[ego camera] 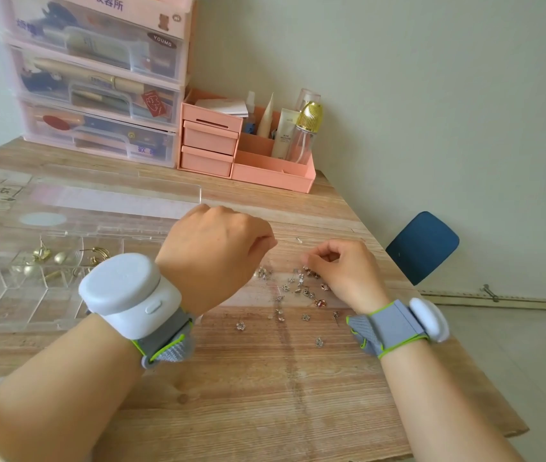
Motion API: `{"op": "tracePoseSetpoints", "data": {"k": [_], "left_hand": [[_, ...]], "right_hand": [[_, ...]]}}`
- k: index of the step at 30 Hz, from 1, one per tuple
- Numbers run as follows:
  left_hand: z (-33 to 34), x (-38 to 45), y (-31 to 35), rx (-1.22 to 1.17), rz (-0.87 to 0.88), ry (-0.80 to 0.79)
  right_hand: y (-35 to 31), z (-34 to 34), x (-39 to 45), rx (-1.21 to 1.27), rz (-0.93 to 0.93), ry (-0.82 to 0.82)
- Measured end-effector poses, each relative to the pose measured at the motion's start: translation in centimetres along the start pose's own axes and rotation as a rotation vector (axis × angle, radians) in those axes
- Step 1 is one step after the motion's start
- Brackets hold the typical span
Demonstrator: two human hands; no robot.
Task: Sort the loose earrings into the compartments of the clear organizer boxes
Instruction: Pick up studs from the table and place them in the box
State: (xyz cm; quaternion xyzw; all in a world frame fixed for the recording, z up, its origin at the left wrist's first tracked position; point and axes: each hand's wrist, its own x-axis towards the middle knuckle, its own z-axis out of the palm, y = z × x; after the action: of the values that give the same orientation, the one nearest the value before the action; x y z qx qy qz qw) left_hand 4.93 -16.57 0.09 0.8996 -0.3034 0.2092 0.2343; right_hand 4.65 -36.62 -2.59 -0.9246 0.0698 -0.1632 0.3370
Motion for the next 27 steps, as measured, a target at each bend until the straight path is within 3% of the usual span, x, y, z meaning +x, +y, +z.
{"op": "tracePoseSetpoints", "data": {"k": [7, 12, 17, 27], "left_hand": [[-0.8, 0.1, -0.5, -0.060, -0.135, 0.008], [-0.5, 0.1, -0.8, -0.143, -0.181, -0.067], [-0.3, 0.2, -0.6, -0.256, -0.150, -0.080], [0.0, 0.4, 0.0, -0.340, -0.066, -0.046]], "right_hand": [[-0.8, 0.0, -0.5, 0.023, -0.046, 0.041], [-2.6, -0.5, -1.3, 0.586, 0.062, -0.125], [-3.2, -0.9, -1.8, 0.825, 0.128, -0.341], [-3.4, -0.9, -1.9, 0.857, 0.122, -0.410]]}}
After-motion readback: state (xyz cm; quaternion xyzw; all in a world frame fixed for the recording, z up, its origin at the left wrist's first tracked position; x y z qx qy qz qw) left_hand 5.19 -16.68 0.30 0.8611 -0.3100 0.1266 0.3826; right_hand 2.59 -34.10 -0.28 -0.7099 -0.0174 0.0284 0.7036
